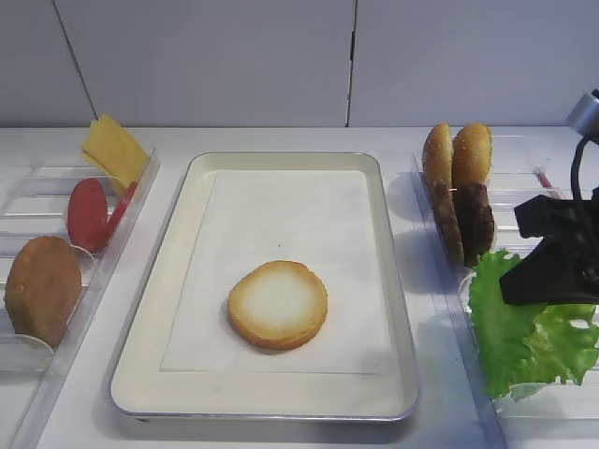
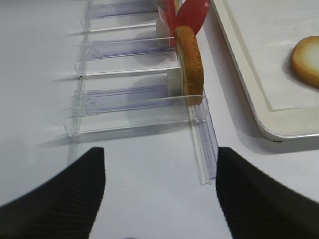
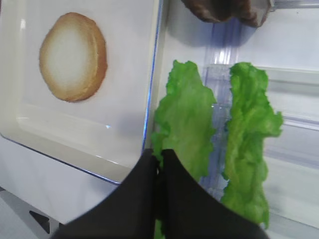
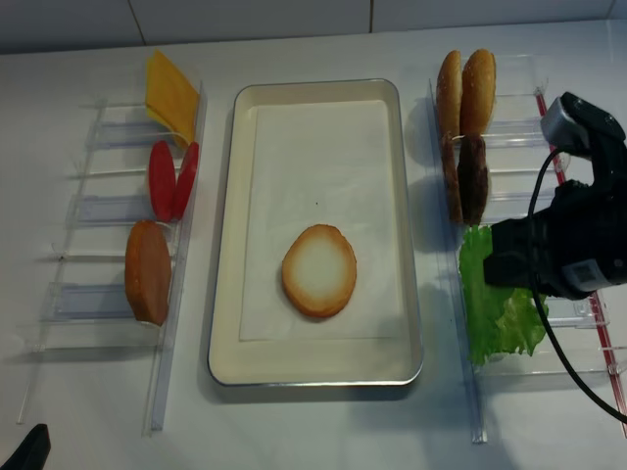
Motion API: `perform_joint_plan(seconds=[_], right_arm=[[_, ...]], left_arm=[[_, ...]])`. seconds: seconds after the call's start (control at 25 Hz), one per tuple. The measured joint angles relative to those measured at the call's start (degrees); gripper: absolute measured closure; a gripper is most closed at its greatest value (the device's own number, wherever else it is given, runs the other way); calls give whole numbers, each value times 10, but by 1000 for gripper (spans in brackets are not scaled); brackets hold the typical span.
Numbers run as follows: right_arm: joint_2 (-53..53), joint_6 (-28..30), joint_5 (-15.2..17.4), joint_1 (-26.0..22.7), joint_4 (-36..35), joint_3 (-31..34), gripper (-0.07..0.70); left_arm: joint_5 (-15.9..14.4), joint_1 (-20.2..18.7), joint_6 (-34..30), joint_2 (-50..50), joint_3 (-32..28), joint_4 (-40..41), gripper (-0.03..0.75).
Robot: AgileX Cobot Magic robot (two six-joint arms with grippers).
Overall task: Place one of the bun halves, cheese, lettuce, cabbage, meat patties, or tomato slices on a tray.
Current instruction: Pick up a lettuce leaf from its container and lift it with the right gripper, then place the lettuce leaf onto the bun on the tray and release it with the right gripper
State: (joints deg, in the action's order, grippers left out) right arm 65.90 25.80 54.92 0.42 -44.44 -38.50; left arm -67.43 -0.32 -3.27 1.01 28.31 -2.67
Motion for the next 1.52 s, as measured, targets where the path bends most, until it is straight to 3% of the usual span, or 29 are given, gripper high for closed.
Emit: perform_joint_plan(seconds=[0.44, 0.56, 1.0, 1.16, 1.52], right_arm=[[-108, -52, 124, 0, 3, -147, 587], [-108, -62, 138, 0, 3, -188, 587], [-83, -81, 130, 9, 4, -244, 587], [-59, -95, 110, 72, 23, -244, 587], [71, -126, 6, 247, 59, -244, 587]], left_arm=[[0, 0, 0, 0, 0, 0, 264], [0, 0, 0, 0, 0, 0, 264], [0, 0, 0, 0, 0, 0, 264], [0, 0, 0, 0, 0, 1, 264], [0, 0, 0, 0, 0, 1, 264]])
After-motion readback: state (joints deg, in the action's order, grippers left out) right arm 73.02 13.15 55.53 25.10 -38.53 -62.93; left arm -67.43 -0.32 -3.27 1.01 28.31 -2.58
